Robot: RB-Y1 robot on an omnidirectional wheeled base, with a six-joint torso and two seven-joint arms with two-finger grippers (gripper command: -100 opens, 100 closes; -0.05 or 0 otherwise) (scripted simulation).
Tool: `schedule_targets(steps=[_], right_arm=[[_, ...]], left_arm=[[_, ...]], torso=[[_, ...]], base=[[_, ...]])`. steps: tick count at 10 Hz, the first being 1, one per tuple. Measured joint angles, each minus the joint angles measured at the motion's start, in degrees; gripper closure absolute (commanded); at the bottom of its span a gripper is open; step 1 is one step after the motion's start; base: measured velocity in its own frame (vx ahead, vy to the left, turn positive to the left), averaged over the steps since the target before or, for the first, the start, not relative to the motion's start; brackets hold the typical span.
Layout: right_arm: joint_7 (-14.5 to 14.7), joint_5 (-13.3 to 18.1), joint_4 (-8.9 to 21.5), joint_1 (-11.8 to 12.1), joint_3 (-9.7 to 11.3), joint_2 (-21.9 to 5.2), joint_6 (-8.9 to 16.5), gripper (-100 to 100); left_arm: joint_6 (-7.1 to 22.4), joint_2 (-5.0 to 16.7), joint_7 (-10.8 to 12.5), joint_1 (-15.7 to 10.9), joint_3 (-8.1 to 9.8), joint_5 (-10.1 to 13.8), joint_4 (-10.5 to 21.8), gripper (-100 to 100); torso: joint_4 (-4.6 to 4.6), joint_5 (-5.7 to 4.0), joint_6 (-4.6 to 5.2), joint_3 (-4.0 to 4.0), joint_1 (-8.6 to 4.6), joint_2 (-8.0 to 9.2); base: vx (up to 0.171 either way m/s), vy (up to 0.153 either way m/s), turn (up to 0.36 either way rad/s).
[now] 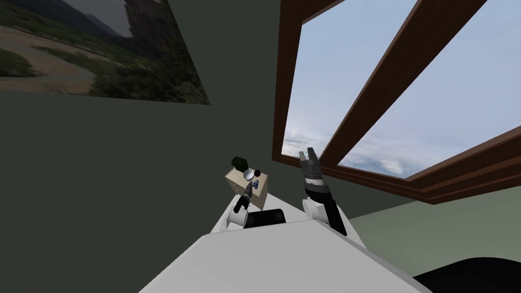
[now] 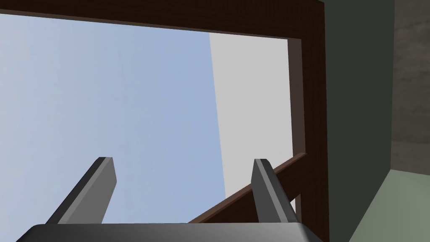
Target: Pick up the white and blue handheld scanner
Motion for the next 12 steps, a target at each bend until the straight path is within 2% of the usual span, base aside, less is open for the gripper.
schedule_targets(steps=[1, 2, 3, 7, 10, 12], right_arm=[[0.0, 0.0, 0.0, 0.0, 0.0, 0.0, 0.0, 0], [0.0, 0.0, 0.0, 0.0, 0.0, 0.0, 0.0, 0], [0.0, 0.0, 0.0, 0.0, 0.0, 0.0, 0.0, 0], [0.0, 0.0, 0.0, 0.0, 0.0, 0.0, 0.0, 0], [0.0, 0.0, 0.0, 0.0, 0.0, 0.0, 0.0, 0], [0.0, 0.0, 0.0, 0.0, 0.0, 0.0, 0.0, 0]], left_arm=[[0.3, -1.2, -0.2, 0.1, 0.09, -0.1, 0.4, -100], [0.4, -1.3, -0.3, 0.1, 0.09, -0.1, 0.4, 0], [0.4, -1.3, -0.2, 0.1, 0.09, -0.1, 0.4, -100], [-1.5, -1.7, 0.4, -5.3, 1.92, 0.0, 6.2, -100], [-2.7, -2.0, 0.8, -8.4, 2.96, 0.0, 10.0, -100], [-4.1, -2.5, 1.0, -10.9, 3.72, -0.1, 14.0, -100]], torso=[[0.04, -0.02, -0.01, 0.10, -0.06, 0.16], [0.05, -0.03, -0.01, 0.12, -0.09, 0.19], [0.05, -0.03, -0.01, 0.13, -0.11, 0.21], [0.08, -0.03, 0.00, 0.20, -0.11, 0.34], [0.08, -0.03, 0.00, 0.20, -0.12, 0.33], [0.07, -0.03, -0.01, 0.17, -0.11, 0.29]], base=[[0.000, 0.000, 0.000], [0.000, 0.000, 0.000], [-0.041, 0.003, -0.016], [-0.038, 0.003, -0.011], [-0.033, 0.002, -0.010], [-0.025, 0.004, -0.010]])
